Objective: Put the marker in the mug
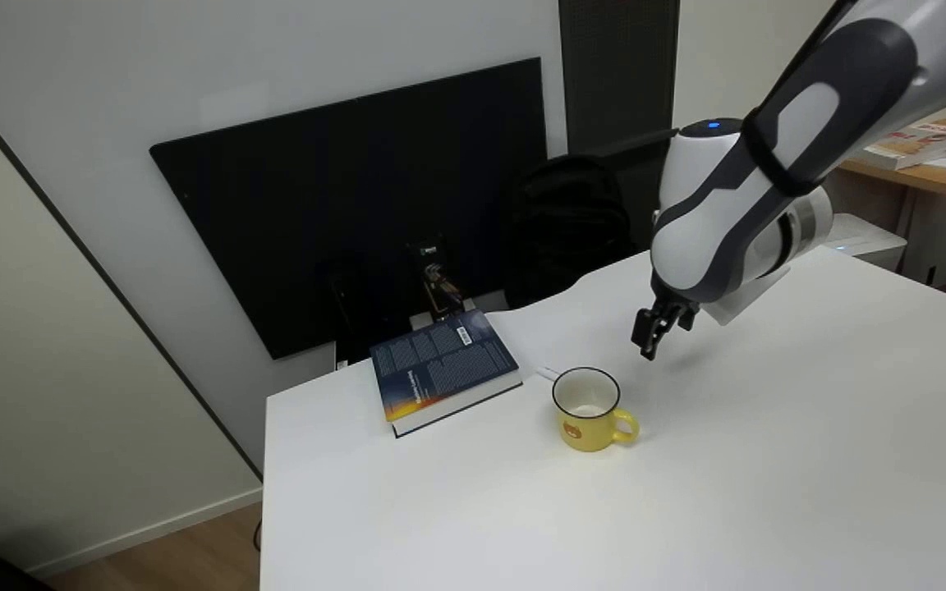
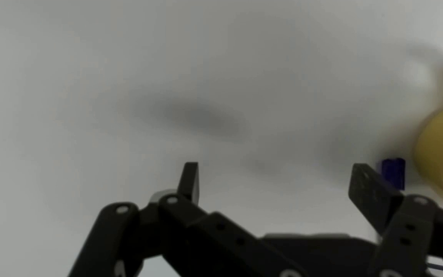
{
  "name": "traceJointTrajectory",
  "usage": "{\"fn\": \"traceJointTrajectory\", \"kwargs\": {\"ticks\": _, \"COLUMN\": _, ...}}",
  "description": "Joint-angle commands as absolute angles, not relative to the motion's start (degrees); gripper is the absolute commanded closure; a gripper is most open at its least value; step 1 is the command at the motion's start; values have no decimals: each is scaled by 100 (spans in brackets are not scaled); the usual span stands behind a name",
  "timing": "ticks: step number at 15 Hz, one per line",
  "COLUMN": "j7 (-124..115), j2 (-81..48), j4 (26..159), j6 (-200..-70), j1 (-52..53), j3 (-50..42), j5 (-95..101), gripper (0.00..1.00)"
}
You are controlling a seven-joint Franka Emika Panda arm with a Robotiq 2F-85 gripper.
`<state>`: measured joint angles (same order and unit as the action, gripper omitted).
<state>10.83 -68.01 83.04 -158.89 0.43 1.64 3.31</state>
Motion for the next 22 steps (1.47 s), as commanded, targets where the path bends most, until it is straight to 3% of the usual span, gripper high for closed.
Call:
{"fn": "traceJointTrajectory", "kwargs": {"ticks": 1, "j7": 442, "j2": -7564, "j4": 7237, "j6": -16113, "j1": 348, "j3": -17, "j5": 284, "gripper": 0}}
{"fn": "traceJointTrajectory", "kwargs": {"ticks": 8, "j7": -69, "j2": -8145, "j4": 6279, "j6": -16180, "j1": 701, "j3": -184, "j5": 279, "gripper": 0}}
{"fn": "traceJointTrajectory", "kwargs": {"ticks": 9, "j7": 180, "j2": -7756, "j4": 6905, "j6": -16230, "j1": 590, "j3": -59, "j5": 352, "gripper": 0}}
{"fn": "traceJointTrajectory", "kwargs": {"ticks": 22, "j7": -125, "j2": -8062, "j4": 6433, "j6": -16293, "j1": 813, "j3": -425, "j5": 407, "gripper": 0}}
